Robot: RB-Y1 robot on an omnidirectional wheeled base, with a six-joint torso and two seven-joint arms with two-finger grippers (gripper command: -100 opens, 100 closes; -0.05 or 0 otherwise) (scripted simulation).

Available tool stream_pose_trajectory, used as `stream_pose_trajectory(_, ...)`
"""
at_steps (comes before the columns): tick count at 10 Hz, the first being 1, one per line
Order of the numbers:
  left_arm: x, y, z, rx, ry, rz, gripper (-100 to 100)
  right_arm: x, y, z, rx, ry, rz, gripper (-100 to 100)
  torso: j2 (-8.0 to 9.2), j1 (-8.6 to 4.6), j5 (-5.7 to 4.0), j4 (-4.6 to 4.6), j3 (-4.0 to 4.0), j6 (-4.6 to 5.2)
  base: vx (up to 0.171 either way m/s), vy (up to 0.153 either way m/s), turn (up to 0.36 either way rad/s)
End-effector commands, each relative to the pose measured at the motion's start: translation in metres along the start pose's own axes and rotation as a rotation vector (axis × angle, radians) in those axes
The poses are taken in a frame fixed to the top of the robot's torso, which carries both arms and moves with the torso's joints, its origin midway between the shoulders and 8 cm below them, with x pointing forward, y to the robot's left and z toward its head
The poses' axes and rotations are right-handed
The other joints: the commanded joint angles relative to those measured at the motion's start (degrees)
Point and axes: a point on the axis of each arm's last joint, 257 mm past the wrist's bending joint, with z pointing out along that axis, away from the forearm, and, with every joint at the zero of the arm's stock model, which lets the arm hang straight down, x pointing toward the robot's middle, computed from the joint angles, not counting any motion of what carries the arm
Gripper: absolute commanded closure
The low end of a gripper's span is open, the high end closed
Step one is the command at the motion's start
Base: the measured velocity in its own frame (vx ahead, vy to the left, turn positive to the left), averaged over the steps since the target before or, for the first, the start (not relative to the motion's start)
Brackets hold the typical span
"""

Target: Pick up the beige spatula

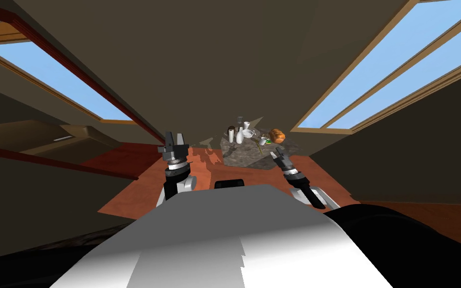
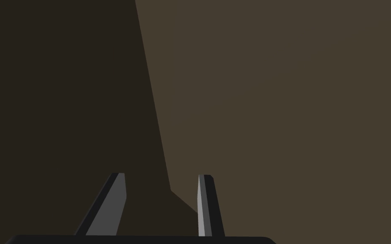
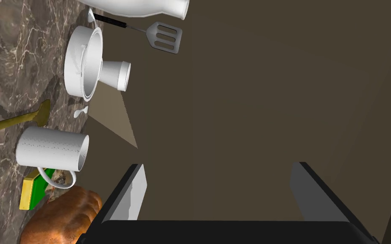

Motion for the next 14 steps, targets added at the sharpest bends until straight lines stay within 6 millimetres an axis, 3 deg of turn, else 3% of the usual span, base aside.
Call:
stream_pose_trajectory(1,0.000,0.000,0.000,0.000,0.000,0.000,0,-0.002,-0.011,-0.010,0.052,0.021,-0.004,-100,0.00,0.00,0.00,0.00,0.00,0.00,0.020,0.023,0.130)
stream_pose_trajectory(8,0.000,0.000,0.000,0.000,0.000,0.000,0,-0.009,-0.054,-0.062,0.280,0.125,-0.022,-100,-0.11,0.02,0.00,-0.02,-0.06,0.00,0.023,0.019,0.099)
stream_pose_trajectory(14,0.000,0.000,0.000,0.000,0.000,0.000,0,-0.009,-0.054,-0.062,0.280,0.125,-0.022,-100,0.02,-0.04,-0.01,0.01,0.01,0.01,0.006,0.003,0.015)
